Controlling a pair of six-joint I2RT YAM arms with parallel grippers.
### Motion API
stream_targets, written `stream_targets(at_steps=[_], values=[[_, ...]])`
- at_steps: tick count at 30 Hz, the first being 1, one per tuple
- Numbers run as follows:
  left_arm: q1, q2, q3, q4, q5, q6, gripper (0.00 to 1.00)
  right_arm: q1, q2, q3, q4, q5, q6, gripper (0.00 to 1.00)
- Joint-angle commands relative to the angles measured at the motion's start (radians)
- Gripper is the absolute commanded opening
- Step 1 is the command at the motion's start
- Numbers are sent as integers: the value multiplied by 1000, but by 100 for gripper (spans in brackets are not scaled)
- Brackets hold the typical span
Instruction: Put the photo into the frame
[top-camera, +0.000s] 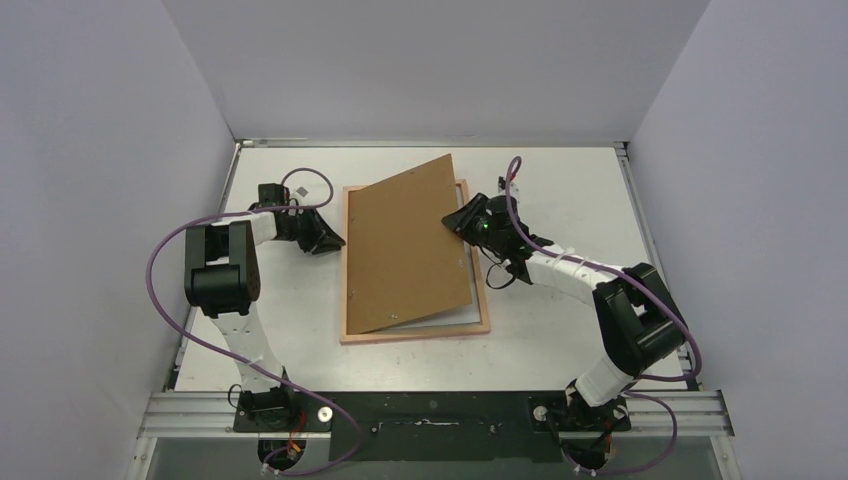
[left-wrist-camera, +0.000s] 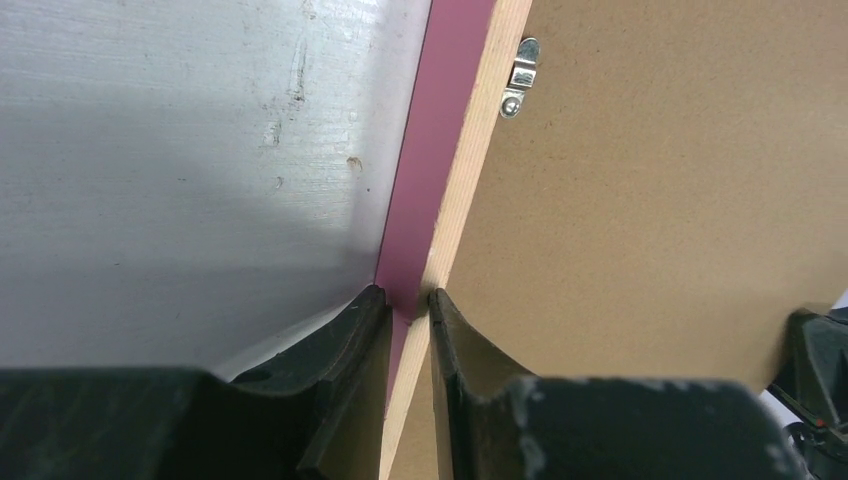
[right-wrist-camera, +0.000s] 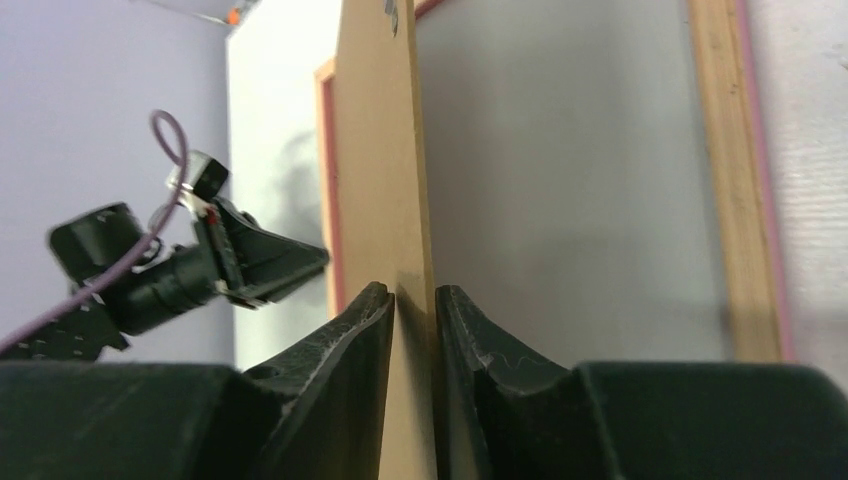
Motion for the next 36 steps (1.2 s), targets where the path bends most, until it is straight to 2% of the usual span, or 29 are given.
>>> stream_targets(at_steps=[1,4,13,21,27,33,36], values=[[2,21,24,-9,3,9,19,17,-39,55,-93,-23,-76,27],[4,21,27,-14,-2,12,19,18,-26,81,-122,-55,-99,37],[8,21,42,-52,-30,32,22,-4,40,149,-255,-106,-164,54],[7,23,50,-70,-29,39,23,-27,135,254,-378,-176,-234,57],[9,18,52,-70,-29,28,24,-26,117,267,-414,-152,-224,63],[8,1,71,-108,-64,36,24,-38,132,415,-659,-67,-335,66],[9,-15,89,-149,-90,52,30,-40,143,484,-797,-4,-397,67]])
